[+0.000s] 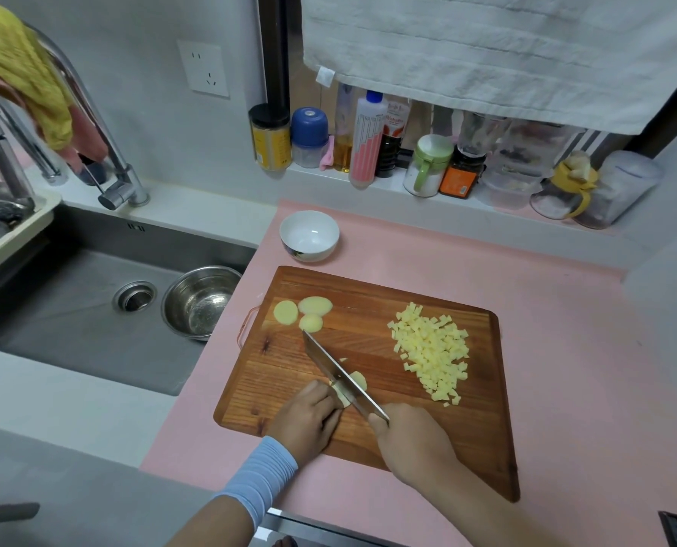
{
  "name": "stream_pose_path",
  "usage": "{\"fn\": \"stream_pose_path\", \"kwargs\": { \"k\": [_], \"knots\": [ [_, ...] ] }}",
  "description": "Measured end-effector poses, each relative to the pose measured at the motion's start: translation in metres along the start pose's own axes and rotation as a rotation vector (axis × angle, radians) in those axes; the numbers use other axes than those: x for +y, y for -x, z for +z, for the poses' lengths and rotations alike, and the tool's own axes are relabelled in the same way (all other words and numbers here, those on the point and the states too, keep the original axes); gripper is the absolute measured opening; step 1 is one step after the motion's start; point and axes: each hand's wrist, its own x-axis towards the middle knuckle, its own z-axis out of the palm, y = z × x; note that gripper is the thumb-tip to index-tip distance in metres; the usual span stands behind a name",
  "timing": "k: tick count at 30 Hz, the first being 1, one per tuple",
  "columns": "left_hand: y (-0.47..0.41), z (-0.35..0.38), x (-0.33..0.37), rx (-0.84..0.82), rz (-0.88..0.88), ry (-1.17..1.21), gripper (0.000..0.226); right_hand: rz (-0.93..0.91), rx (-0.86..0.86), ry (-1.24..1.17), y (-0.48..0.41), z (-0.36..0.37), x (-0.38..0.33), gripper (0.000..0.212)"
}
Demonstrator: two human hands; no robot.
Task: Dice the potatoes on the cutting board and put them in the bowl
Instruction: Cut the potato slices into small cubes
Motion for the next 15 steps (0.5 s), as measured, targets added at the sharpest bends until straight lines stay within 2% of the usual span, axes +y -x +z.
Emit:
{"fn": "stream_pose_path", "kwargs": {
  "k": [6, 15],
  "knots": [
    [-0.001, -0.001, 0.002, 0.025, -0.019, 0.035, 0.01, -0.05, 0.035, 0.027, 0.018, 0.001, 0.0, 0.037],
    [0.0, 0.0, 0.001, 0.024, -0.026, 0.054, 0.008, 0.018, -0.026, -0.021, 0.019, 0.006, 0.012, 0.038]
  ]
}}
